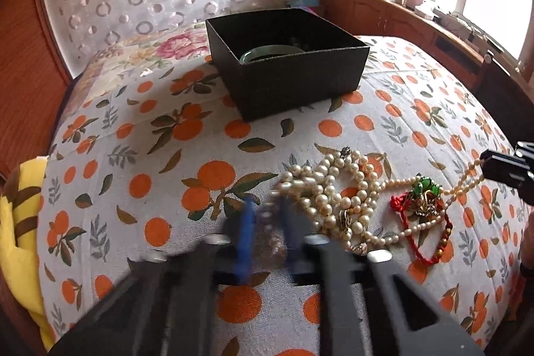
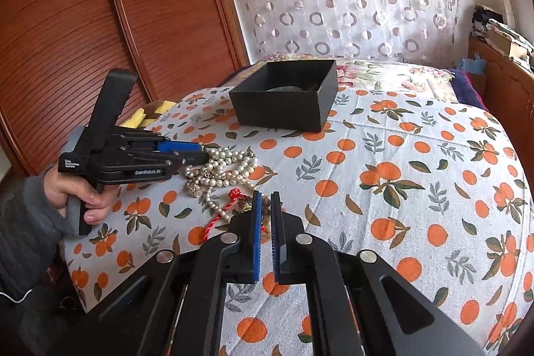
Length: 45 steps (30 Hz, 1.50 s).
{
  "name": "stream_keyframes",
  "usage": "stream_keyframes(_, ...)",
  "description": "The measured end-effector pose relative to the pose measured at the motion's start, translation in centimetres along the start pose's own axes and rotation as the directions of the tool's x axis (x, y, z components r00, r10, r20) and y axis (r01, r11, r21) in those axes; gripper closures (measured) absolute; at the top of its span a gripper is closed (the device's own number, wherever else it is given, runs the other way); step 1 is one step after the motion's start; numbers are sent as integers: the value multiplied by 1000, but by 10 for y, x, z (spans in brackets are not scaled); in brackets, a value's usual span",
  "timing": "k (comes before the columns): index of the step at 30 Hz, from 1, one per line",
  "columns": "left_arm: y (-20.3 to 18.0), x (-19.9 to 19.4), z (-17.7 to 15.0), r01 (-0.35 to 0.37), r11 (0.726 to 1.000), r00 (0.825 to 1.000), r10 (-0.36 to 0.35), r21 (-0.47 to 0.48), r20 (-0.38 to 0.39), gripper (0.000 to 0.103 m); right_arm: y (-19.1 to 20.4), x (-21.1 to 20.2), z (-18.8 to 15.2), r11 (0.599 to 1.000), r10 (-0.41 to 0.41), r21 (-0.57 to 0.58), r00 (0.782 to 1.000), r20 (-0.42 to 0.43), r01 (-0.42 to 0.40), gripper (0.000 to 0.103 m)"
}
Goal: Organize jewelry
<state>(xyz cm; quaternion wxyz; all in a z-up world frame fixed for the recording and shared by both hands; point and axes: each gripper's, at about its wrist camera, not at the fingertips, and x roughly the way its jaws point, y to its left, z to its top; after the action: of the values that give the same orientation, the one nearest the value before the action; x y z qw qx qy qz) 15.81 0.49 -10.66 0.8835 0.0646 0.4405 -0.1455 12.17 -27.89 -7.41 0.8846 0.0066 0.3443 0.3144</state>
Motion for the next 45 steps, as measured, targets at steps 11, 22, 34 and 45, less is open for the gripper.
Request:
stream_keyframes(11,-10,-55,19,-14,1000,988,17,-24,150,96,8,-8,23,998,-12,-59,999,31,14,97)
stream_keyframes(22,-29,-112,59,-25,1000,958,21,11,286,96,24,-31,74,987,-18,-157,994,109,35,97)
stream_keyframes(34,-33,-138,83,-40,999,936,27,30,350,96,30,-56,120,978,-17,-200,982,186,55,97)
stream_keyframes(45,-22,-148,103,10,1000,927,-16,18,375,96,10,-56,149,980,-27,-187,979,201,65,97)
